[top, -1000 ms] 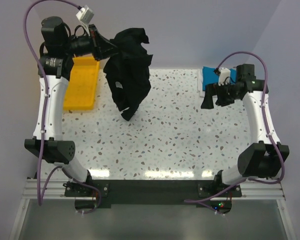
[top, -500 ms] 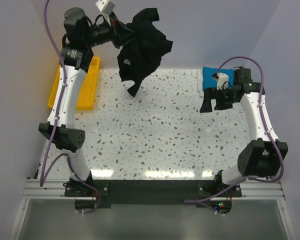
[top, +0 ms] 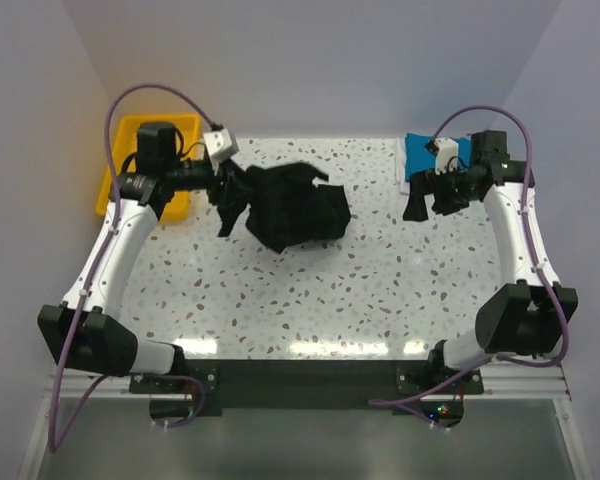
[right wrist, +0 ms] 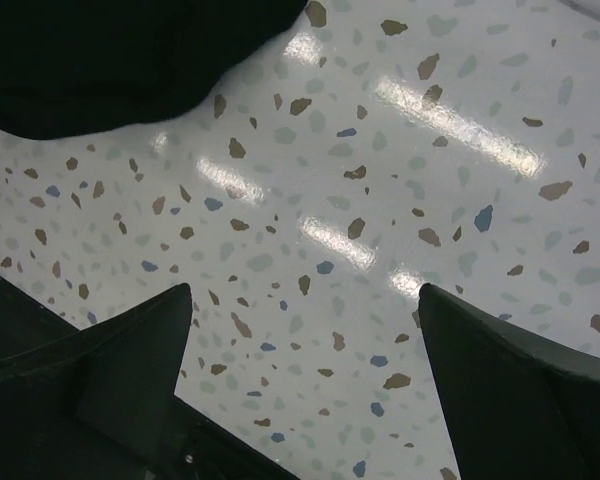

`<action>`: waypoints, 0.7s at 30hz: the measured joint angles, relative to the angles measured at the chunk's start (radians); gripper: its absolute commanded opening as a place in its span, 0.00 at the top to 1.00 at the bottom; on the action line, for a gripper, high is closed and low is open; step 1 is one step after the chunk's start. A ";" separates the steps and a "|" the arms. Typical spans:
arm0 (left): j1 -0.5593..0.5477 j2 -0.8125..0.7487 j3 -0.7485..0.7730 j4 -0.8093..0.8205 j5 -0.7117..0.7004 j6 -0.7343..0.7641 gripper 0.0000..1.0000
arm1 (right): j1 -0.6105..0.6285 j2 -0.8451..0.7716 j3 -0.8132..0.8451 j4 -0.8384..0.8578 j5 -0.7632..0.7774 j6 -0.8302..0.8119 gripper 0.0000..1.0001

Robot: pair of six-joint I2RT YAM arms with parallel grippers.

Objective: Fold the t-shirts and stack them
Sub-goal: Move the tshirt to the center of the board

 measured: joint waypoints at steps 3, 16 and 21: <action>0.080 -0.048 -0.204 -0.151 -0.101 0.248 0.21 | 0.005 0.042 0.005 0.001 -0.011 -0.029 0.01; 0.078 -0.062 -0.533 -0.186 -0.396 0.557 0.15 | 0.311 0.226 -0.008 0.059 0.093 -0.034 0.02; 0.060 0.132 -0.431 -0.110 -0.483 0.435 0.34 | 0.366 0.441 0.146 0.103 0.147 0.000 0.11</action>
